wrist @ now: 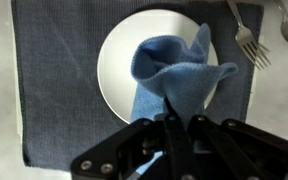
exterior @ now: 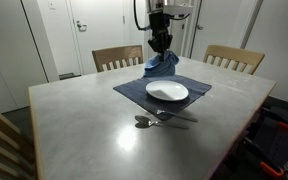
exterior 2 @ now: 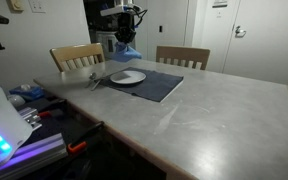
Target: Pick up the blue cloth and wipe the white plate.
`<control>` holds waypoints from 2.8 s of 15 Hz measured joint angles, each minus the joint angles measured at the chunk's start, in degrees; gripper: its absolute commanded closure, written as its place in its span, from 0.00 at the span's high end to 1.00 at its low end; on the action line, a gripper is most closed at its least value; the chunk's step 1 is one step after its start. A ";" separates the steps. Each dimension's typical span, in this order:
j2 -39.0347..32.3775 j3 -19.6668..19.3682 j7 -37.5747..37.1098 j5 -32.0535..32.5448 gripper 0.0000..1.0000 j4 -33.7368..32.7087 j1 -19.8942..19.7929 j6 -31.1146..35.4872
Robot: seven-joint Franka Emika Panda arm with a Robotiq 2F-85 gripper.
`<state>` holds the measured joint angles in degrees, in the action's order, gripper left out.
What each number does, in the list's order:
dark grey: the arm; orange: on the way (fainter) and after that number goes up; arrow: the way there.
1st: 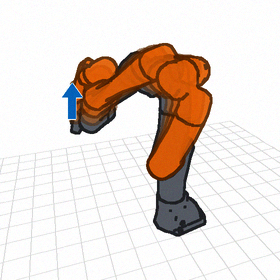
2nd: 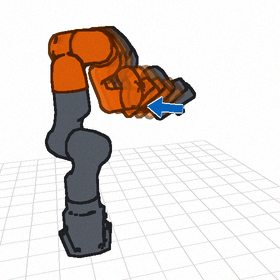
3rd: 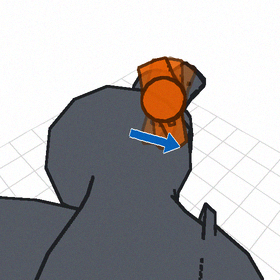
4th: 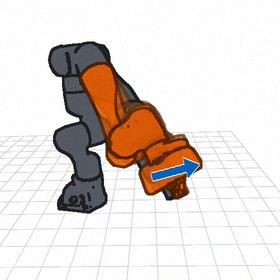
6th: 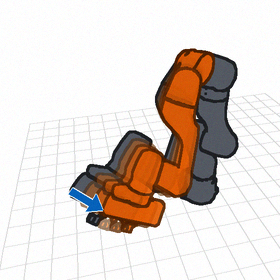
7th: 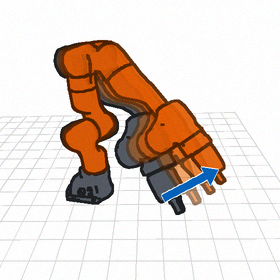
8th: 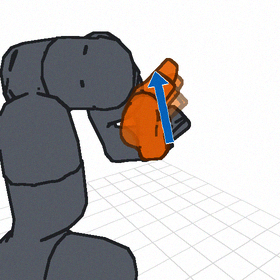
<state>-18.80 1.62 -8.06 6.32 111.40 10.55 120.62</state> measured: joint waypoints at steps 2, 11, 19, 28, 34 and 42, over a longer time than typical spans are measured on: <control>-0.36 -0.30 0.25 1.05 0.02 0.99 -1.13 -3.19; -6.34 -0.23 5.19 3.54 0.02 1.12 -1.99 -13.24; -12.33 -0.20 3.91 9.09 0.02 -2.31 -1.42 -19.00; -17.56 -0.68 -5.76 9.20 0.02 -7.64 -0.73 -20.17; -18.16 -1.00 -12.10 9.10 0.02 -9.96 -0.41 -18.15; -18.23 0.72 -11.82 6.97 0.02 -10.78 1.11 -14.36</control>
<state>-37.03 2.33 -19.88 13.29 100.62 11.66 106.26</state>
